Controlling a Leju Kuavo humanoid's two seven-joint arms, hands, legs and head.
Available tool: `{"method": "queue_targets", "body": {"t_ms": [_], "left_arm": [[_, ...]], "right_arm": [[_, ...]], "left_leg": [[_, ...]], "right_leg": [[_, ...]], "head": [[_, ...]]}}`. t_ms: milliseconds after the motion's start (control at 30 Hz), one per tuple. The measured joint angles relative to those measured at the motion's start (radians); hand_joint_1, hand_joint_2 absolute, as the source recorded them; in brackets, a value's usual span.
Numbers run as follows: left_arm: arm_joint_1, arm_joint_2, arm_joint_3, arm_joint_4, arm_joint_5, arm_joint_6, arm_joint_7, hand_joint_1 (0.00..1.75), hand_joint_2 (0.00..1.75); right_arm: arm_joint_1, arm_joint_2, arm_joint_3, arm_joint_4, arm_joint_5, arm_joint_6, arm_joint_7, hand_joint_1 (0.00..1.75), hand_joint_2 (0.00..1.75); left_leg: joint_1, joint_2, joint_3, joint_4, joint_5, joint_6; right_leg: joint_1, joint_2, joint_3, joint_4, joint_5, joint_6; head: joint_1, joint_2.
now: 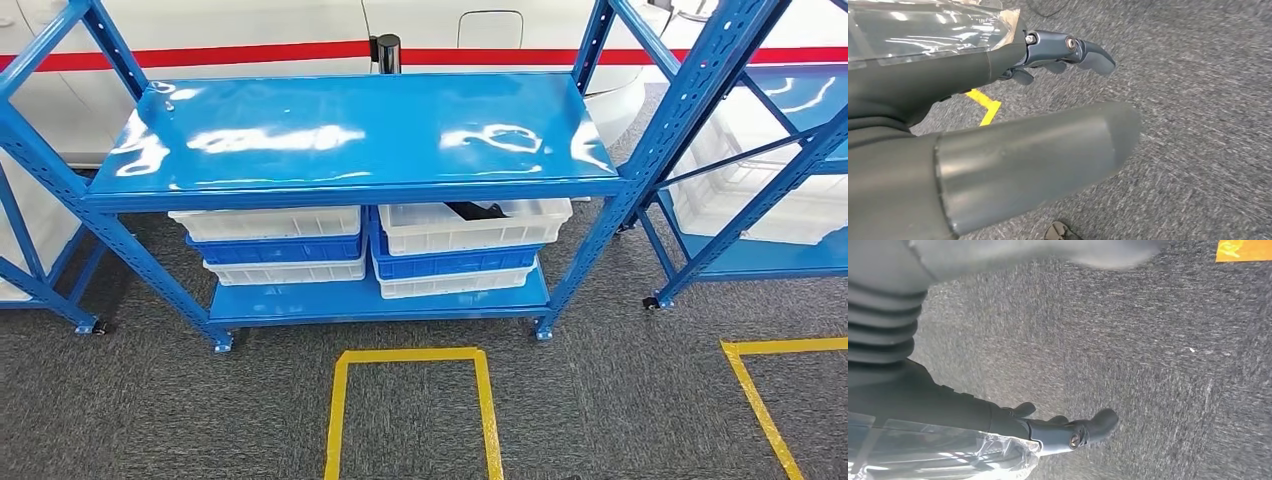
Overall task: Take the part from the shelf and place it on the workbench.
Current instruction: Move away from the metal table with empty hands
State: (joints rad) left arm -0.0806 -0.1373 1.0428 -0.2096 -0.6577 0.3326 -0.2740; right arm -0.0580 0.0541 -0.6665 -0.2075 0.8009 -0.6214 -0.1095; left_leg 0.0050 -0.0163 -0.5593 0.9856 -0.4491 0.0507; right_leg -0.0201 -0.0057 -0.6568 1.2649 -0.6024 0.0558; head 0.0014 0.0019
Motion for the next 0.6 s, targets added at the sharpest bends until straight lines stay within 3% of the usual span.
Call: {"method": "queue_targets", "body": {"t_ms": [67, 100, 167, 233, 300, 400, 467, 600], "left_arm": [[0.000, -0.002, 0.000, 0.000, 0.000, 0.000, 0.001, 0.00, 0.00], [0.000, -0.002, 0.000, 0.000, 0.000, 0.000, 0.002, 0.00, 0.00], [0.000, 0.000, 0.000, 0.000, 0.000, 0.000, 0.002, 0.00, 0.00], [0.000, 0.002, 0.000, 0.000, 0.000, 0.001, 0.002, 0.00, 0.00], [0.000, 0.002, 0.000, 0.000, 0.000, 0.001, 0.002, 0.00, 0.00], [0.000, 0.002, 0.000, 0.000, 0.000, 0.001, 0.002, 0.00, 0.00], [0.000, 0.002, 0.000, 0.000, 0.000, 0.001, 0.002, 0.00, 0.00], [0.000, 0.002, 0.000, 0.000, 0.000, 0.001, 0.002, 0.00, 0.00]], "right_arm": [[0.000, -0.001, 0.000, 0.000, 0.000, 0.000, 0.000, 0.00, 0.00], [0.000, -0.001, 0.000, 0.000, 0.000, 0.000, 0.000, 0.00, 0.00], [-0.003, 0.000, -0.001, 0.000, 0.001, 0.000, 0.000, 0.00, 0.00], [-0.004, 0.002, -0.001, 0.000, 0.001, 0.000, 0.000, 0.00, 0.00], [-0.004, 0.002, -0.001, 0.000, 0.001, 0.000, 0.000, 0.00, 0.00], [-0.004, 0.002, -0.002, 0.000, 0.001, 0.000, 0.000, 0.00, 0.00], [-0.004, 0.002, -0.003, 0.000, 0.001, -0.001, 0.000, 0.00, 0.00], [-0.004, 0.002, -0.005, 0.000, 0.000, -0.001, 0.000, 0.00, 0.00]], "left_leg": [[0.002, -0.009, 0.004, 0.004, -0.005, -0.007], [0.001, -0.012, 0.005, 0.008, -0.009, -0.013], [-0.003, -0.016, 0.005, 0.017, -0.019, -0.017], [-0.005, -0.016, 0.005, 0.020, -0.023, 0.000], [-0.004, -0.016, 0.005, 0.018, -0.020, 0.014], [-0.001, -0.016, 0.007, 0.014, -0.018, 0.012], [0.000, -0.016, 0.008, 0.012, -0.017, 0.005], [0.004, -0.016, 0.008, 0.009, -0.016, -0.030]], "right_leg": [[-0.009, 0.001, 0.059, -0.137, 0.063, 0.024], [-0.010, 0.003, 0.088, -0.202, 0.090, 0.026], [-0.013, 0.006, 0.119, -0.265, 0.113, 0.013], [-0.012, 0.005, 0.123, -0.266, 0.116, -0.002], [-0.007, 0.006, 0.124, -0.266, 0.117, -0.005], [-0.001, 0.006, 0.123, -0.265, 0.116, -0.013], [0.001, 0.006, 0.123, -0.265, 0.115, -0.015], [0.005, 0.006, 0.120, -0.264, 0.115, -0.016]], "head": [[0.000, 0.000], [0.000, 0.000], [0.000, 0.000], [-0.001, 0.000], [-0.001, 0.000], [-0.001, 0.000], [-0.001, 0.000], [-0.001, 0.000]]}}
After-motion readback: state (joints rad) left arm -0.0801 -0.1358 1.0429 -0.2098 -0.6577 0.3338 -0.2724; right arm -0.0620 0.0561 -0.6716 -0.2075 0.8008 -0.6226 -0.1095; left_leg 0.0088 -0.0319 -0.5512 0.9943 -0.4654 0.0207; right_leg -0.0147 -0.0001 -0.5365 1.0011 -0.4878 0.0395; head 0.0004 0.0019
